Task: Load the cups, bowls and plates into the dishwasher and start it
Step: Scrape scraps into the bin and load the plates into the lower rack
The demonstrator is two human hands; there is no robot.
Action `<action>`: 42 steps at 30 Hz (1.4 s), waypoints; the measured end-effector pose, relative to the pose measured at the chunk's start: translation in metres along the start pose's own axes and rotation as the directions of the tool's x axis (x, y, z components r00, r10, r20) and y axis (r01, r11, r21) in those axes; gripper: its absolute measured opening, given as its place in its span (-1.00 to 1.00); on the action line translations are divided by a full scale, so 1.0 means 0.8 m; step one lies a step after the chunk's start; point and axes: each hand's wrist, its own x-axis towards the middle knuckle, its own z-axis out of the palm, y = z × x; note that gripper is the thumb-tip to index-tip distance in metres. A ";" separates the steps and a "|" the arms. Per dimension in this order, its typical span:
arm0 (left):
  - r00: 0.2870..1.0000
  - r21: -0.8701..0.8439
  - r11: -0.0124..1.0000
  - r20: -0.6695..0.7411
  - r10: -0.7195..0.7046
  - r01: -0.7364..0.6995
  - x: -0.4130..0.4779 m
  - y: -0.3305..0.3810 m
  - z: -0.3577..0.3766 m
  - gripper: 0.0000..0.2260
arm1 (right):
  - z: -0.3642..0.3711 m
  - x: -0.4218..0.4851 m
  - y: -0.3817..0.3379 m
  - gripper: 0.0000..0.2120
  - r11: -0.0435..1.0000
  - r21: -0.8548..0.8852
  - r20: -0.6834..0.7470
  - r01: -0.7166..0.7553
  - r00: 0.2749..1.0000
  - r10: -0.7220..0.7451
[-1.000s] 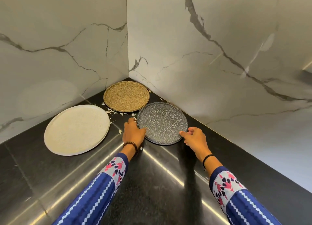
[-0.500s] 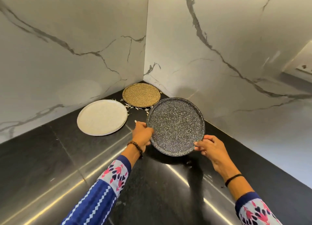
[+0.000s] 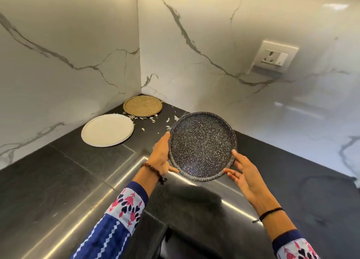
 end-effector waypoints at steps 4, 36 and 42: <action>0.998 -0.002 1.000 0.051 0.025 -0.025 -0.041 -0.033 0.005 -0.45 | -0.019 -0.074 0.022 -0.62 0.986 0.159 -0.128 -0.059 0.989 0.080; 0.820 0.530 0.848 0.495 -0.286 -0.024 -0.408 -0.456 0.231 -0.65 | -0.382 -0.588 0.291 -0.81 0.730 0.645 -0.682 0.226 0.600 0.417; 0.823 0.597 0.801 0.469 -0.320 -0.029 -0.460 -0.579 0.286 -0.66 | -0.485 -0.649 0.353 -0.90 0.649 0.708 -0.671 0.279 0.555 0.493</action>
